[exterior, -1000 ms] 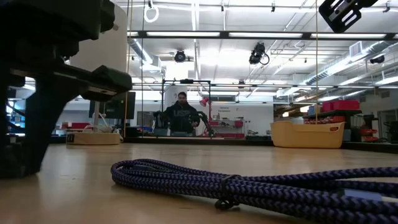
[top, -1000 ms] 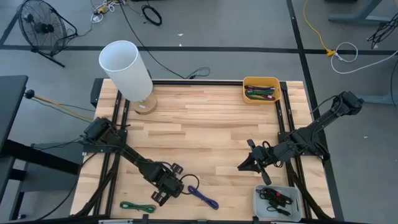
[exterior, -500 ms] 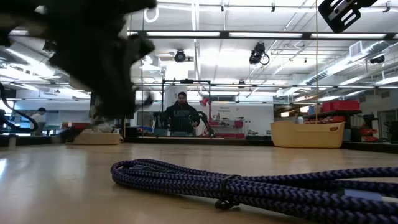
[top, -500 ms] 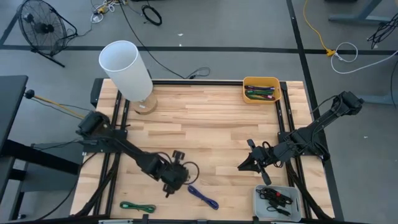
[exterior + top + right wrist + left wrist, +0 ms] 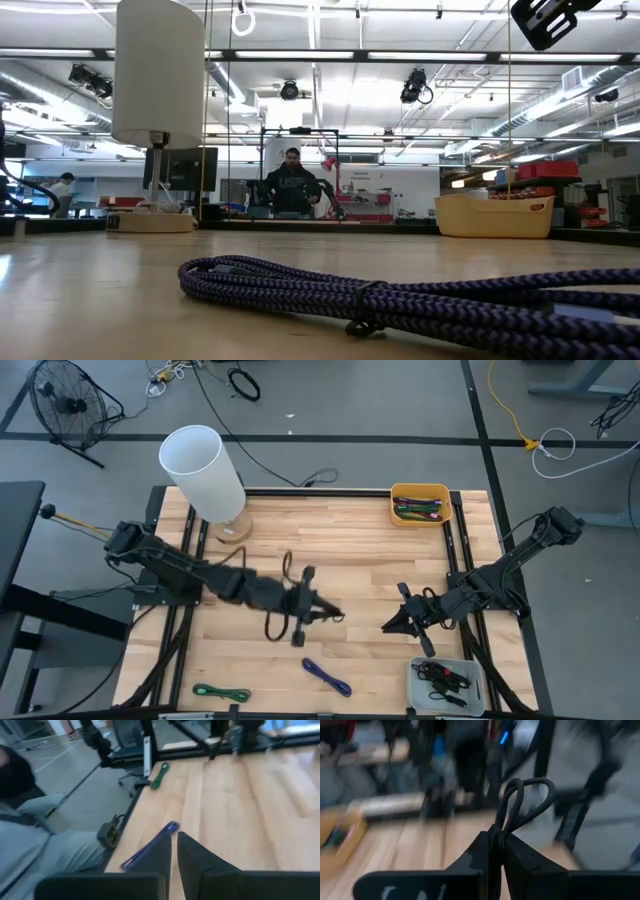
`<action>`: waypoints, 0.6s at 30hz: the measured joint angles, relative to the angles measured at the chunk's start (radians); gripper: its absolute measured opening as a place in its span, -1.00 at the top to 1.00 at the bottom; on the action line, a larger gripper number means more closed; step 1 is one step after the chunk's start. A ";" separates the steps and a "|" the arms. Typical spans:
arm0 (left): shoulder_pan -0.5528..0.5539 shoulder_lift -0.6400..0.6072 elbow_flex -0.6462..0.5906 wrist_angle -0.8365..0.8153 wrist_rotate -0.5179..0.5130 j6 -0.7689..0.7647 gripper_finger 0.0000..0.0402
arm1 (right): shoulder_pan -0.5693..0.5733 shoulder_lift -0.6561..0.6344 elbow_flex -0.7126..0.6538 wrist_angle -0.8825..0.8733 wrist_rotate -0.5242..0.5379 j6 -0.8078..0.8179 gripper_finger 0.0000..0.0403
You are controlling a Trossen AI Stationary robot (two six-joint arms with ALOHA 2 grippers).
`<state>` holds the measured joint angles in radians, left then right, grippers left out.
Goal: Pick & Place USB Port
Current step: Put the black USB cable into the gray bin
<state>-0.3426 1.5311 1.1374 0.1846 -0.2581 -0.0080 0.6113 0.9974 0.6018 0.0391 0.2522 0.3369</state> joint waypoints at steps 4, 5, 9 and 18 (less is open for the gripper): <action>0.101 0.005 0.002 0.209 0.195 -0.006 0.83 | 0.000 0.000 0.000 0.018 0.069 -0.026 0.83; 0.124 0.007 0.003 0.220 0.222 -0.019 0.83 | 0.000 0.000 0.000 0.024 0.076 -0.032 0.83; 0.200 0.042 0.000 0.212 0.290 -0.092 0.83 | 0.000 0.000 0.000 0.035 0.081 -0.041 0.83; 0.219 0.175 -0.002 0.372 0.369 -0.113 0.83 | -0.002 0.000 0.000 0.099 0.237 -0.119 0.83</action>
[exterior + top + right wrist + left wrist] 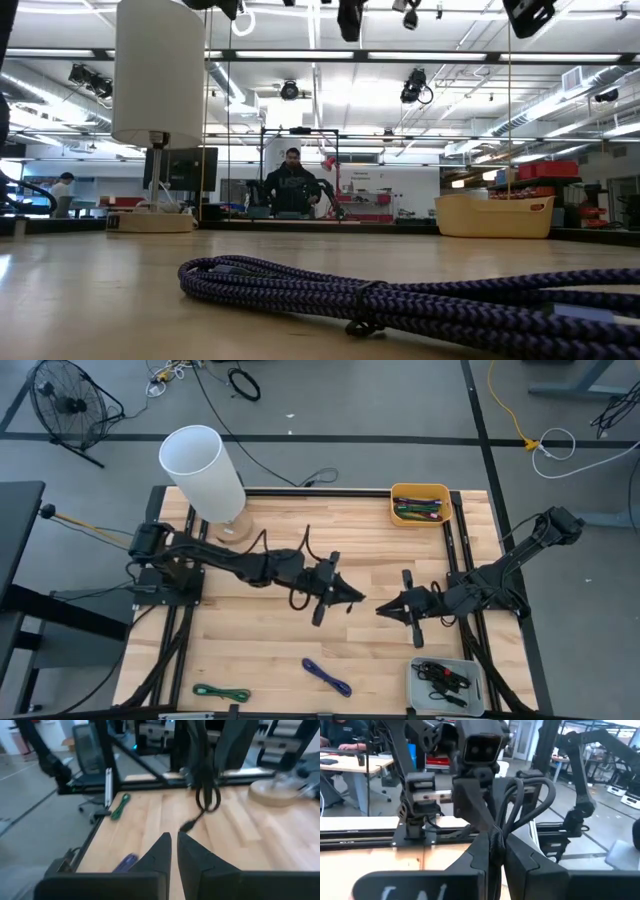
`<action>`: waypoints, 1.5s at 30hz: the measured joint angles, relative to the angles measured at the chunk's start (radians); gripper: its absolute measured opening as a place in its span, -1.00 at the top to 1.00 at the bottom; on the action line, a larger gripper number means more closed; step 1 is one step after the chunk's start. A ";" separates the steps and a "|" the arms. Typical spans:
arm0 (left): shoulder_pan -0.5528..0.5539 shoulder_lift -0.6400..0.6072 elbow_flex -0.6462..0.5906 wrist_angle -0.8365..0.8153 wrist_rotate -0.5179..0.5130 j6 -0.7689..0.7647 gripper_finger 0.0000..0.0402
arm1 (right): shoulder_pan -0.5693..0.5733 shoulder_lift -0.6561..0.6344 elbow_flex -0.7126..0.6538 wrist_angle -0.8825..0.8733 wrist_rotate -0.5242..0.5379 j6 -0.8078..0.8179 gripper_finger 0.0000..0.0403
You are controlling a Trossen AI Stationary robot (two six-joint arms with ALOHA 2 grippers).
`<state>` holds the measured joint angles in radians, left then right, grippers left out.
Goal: Pick & Place USB Port
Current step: Put the black USB cable into the gray bin
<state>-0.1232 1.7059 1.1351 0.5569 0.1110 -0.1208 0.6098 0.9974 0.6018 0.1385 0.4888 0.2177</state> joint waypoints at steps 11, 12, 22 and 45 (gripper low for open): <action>0.002 0.014 0.002 0.047 0.000 0.000 0.83 | -0.010 0.000 0.000 0.168 0.072 -0.130 0.60; 0.002 0.014 0.002 0.045 0.000 0.000 0.83 | -0.015 0.000 0.000 0.172 0.072 -0.136 0.55; 0.002 0.014 0.002 0.043 -0.004 0.002 0.83 | -0.087 0.035 0.000 0.286 0.069 -0.188 0.20; 0.003 0.014 0.002 0.035 -0.008 0.038 0.67 | -0.165 0.116 0.000 0.425 -0.029 -0.241 0.96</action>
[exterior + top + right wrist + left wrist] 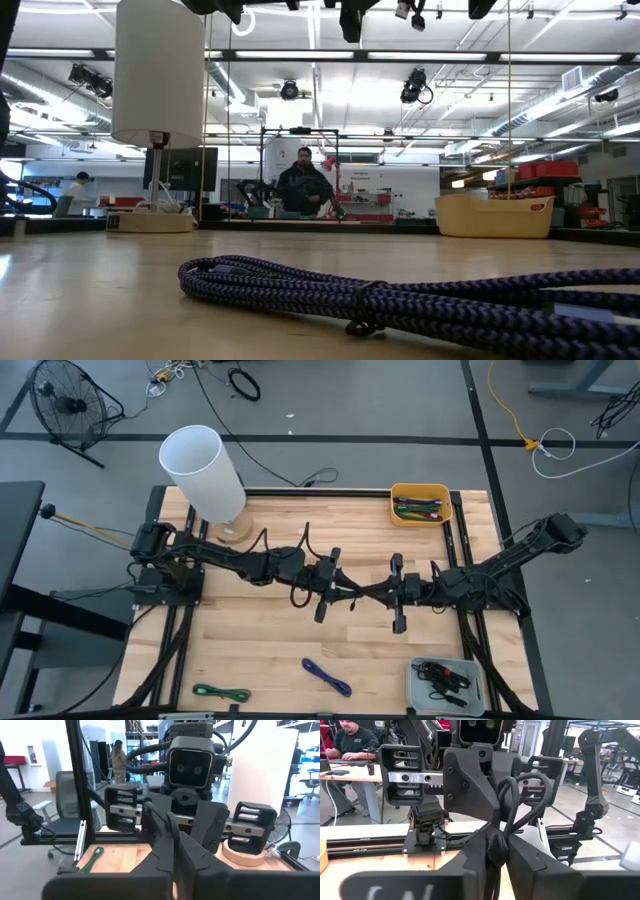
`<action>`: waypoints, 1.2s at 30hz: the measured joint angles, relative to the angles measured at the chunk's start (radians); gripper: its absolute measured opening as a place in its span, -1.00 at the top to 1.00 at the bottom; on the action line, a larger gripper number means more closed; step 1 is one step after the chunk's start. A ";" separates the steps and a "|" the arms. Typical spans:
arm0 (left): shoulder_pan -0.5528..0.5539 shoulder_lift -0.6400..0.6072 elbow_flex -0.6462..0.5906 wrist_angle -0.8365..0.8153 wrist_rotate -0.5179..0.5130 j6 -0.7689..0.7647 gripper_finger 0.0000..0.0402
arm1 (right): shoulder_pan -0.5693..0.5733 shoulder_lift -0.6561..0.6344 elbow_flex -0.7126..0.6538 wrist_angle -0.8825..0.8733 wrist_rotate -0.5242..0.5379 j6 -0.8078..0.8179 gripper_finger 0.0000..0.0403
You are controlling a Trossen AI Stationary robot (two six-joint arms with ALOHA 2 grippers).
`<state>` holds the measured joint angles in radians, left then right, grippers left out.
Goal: Pick & Place USB Port
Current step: Put the black USB cable into the gray bin
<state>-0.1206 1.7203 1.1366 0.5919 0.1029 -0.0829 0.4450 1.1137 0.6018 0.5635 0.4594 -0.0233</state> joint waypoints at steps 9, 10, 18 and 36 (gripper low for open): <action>-0.008 0.000 0.000 -0.005 0.007 -0.014 0.34 | 0.010 -0.031 0.000 -0.079 0.018 0.021 0.99; -0.009 0.000 0.000 -0.008 0.018 -0.014 0.33 | 0.016 -0.045 0.000 -0.114 0.027 0.036 0.99; -0.014 -0.058 0.000 -0.247 0.065 -0.011 0.31 | 0.127 -0.249 0.000 -0.523 0.041 0.293 0.99; -0.064 -0.144 0.000 -0.645 0.059 -0.115 0.30 | 0.491 -0.167 0.000 -0.955 -0.584 1.393 1.00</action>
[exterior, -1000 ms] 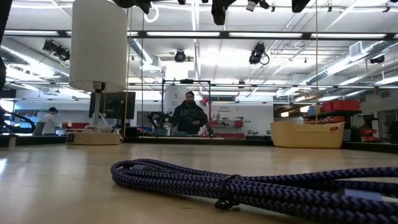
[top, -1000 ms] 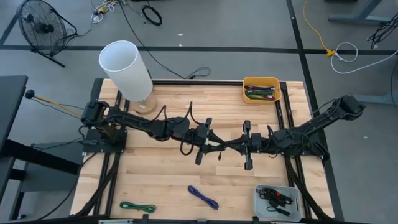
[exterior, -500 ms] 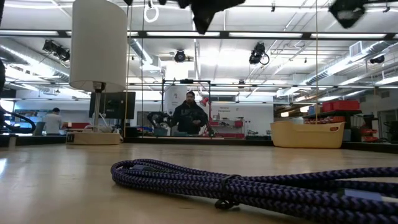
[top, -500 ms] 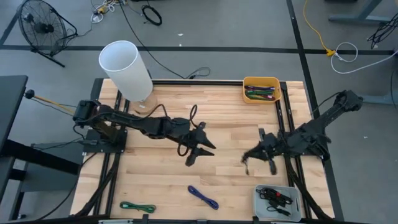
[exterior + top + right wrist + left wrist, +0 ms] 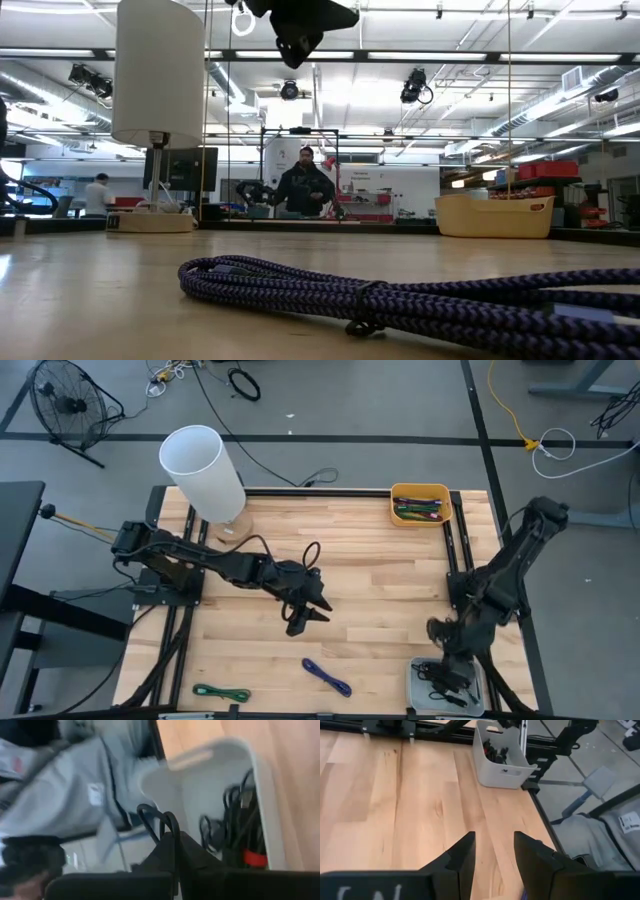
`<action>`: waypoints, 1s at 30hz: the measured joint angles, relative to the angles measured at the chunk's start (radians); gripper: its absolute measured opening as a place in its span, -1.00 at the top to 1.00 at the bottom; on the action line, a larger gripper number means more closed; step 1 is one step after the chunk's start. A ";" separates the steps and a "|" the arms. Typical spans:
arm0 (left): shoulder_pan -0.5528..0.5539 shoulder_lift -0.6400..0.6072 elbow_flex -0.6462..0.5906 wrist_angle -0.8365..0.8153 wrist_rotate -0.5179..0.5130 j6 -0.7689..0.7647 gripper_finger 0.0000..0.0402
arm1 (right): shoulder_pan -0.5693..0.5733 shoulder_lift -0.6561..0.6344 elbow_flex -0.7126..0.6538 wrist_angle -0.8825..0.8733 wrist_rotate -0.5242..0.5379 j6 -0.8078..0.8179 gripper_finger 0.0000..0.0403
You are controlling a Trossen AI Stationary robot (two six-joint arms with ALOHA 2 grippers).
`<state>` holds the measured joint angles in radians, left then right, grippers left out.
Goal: Pick & Place USB Port
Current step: Put the black USB cable into the gray bin, then put the black and green USB cable into the yellow bin
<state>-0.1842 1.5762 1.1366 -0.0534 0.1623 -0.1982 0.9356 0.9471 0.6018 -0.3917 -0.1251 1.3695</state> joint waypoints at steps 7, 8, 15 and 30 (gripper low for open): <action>0.001 0.000 0.000 0.004 -0.005 -0.001 0.30 | 0.030 0.080 0.000 0.002 -0.024 0.009 0.99; 0.001 0.000 0.000 0.003 -0.007 0.000 0.30 | 0.030 0.080 0.000 0.003 -0.024 0.011 0.97; 0.001 0.000 0.000 0.003 -0.008 0.000 0.30 | 0.030 0.080 0.000 0.005 -0.023 0.025 0.77; 0.001 0.001 0.000 0.003 -0.008 0.000 0.30 | 0.027 0.080 0.000 0.010 0.010 -0.001 0.56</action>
<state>-0.1837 1.5768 1.1366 -0.0505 0.1539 -0.1978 0.9631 1.0271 0.6018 -0.3821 -0.1155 1.3689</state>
